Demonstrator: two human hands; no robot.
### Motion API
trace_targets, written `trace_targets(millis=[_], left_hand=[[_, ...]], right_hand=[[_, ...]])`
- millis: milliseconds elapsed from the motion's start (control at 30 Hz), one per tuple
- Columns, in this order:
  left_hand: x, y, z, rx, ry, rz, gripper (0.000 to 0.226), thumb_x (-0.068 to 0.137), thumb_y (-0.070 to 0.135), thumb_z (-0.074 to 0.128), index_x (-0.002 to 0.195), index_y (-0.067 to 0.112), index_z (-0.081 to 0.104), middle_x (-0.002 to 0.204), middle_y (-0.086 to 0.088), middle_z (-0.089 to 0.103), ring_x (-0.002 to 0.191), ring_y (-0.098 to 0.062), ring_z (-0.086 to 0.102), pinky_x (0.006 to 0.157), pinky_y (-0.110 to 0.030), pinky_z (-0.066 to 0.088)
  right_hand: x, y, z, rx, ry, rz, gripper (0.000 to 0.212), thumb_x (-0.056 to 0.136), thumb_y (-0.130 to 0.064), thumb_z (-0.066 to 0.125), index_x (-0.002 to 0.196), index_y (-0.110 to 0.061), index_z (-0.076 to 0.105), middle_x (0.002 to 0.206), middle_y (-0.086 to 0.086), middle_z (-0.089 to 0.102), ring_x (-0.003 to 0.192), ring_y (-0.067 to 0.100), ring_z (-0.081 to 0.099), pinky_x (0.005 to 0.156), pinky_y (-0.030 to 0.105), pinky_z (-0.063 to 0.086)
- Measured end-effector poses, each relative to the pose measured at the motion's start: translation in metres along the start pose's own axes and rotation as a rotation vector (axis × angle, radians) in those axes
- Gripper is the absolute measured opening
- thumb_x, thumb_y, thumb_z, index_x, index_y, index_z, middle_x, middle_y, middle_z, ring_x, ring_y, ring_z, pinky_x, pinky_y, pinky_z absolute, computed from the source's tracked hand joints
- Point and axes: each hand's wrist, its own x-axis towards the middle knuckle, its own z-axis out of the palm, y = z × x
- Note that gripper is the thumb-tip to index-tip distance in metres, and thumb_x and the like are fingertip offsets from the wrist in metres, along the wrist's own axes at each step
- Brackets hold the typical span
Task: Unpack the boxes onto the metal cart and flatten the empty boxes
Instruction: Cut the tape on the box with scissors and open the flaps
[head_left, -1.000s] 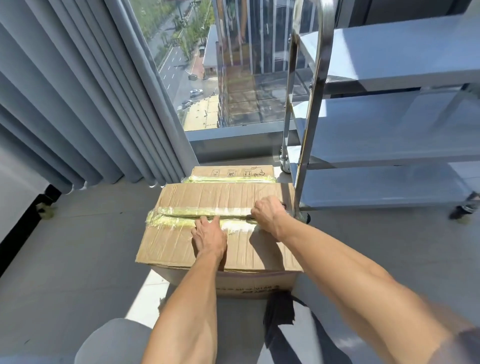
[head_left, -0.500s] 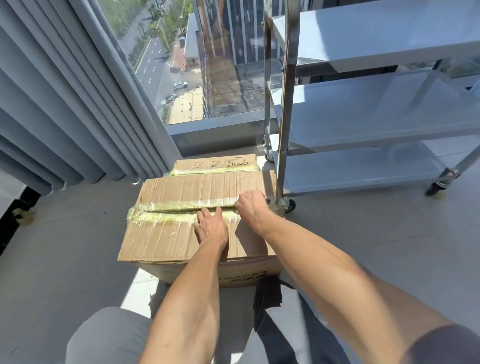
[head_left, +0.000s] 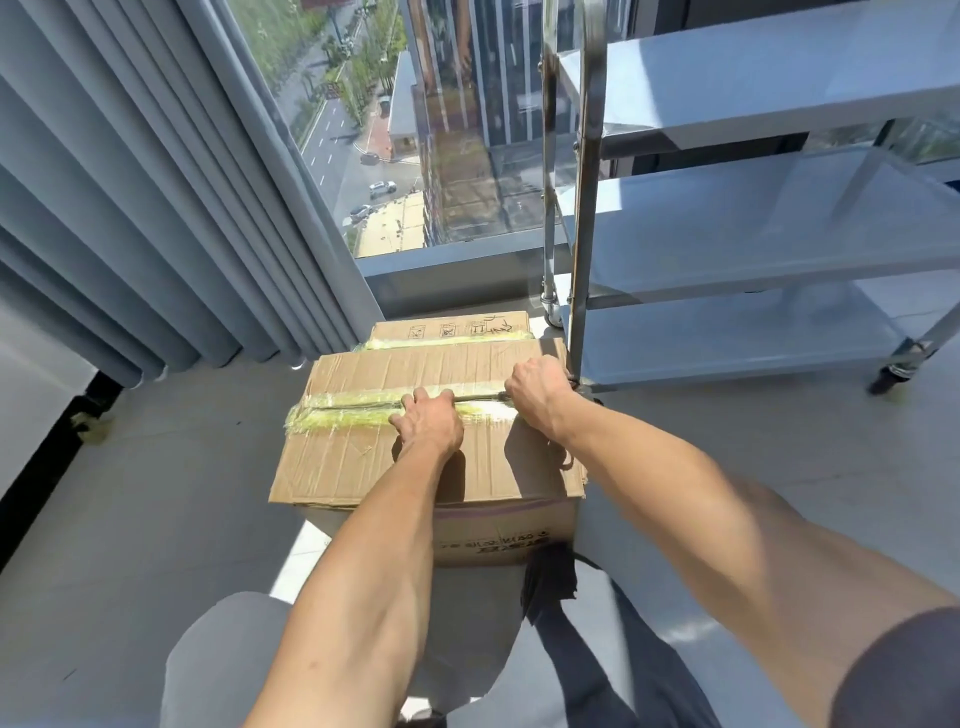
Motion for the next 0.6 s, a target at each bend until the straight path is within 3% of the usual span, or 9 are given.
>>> trace_targets(millis=[167, 300, 467, 600], left_hand=[[-0.003, -0.002, 0.004, -0.046, -0.045, 0.006, 0.034, 0.096, 0.02, 0.05, 0.13, 0.025, 0.052, 0.132, -0.012, 0.046, 0.124, -0.031, 0.041, 0.1, -0.052, 0.037], [-0.004, -0.002, 0.022, -0.095, -0.027, 0.014, 0.037, 0.095, 0.018, 0.05, 0.132, 0.023, 0.049, 0.134, -0.015, 0.042, 0.125, -0.031, 0.039, 0.099, -0.052, 0.039], [-0.002, 0.011, 0.032, -0.085, 0.009, -0.041, 0.036, 0.095, 0.028, 0.055, 0.13, 0.018, 0.051, 0.132, -0.019, 0.044, 0.122, -0.033, 0.043, 0.098, -0.051, 0.04], [0.002, 0.026, 0.034, -0.062, -0.018, -0.112, 0.041, 0.098, 0.042, 0.041, 0.13, 0.018, 0.051, 0.14, -0.026, 0.04, 0.128, -0.039, 0.039, 0.094, -0.054, 0.039]], right_hand=[[0.002, 0.008, 0.008, 0.077, 0.024, 0.043, 0.023, 0.101, -0.013, 0.043, 0.109, -0.014, 0.065, 0.093, 0.002, 0.062, 0.076, 0.018, 0.055, 0.062, 0.031, 0.043], [-0.003, 0.024, 0.023, 0.167, 0.076, 0.045, 0.023, 0.099, -0.011, 0.045, 0.103, -0.012, 0.068, 0.097, 0.005, 0.069, 0.085, 0.023, 0.066, 0.066, 0.033, 0.041], [0.011, 0.016, 0.015, 0.083, 0.088, -0.011, 0.02, 0.1, -0.018, 0.051, 0.098, -0.013, 0.07, 0.084, 0.0, 0.064, 0.073, 0.018, 0.058, 0.065, 0.032, 0.046], [0.022, -0.019, 0.012, -0.101, -0.012, -0.11, 0.025, 0.102, -0.014, 0.044, 0.114, -0.012, 0.065, 0.105, 0.002, 0.068, 0.1, 0.021, 0.066, 0.075, 0.036, 0.054]])
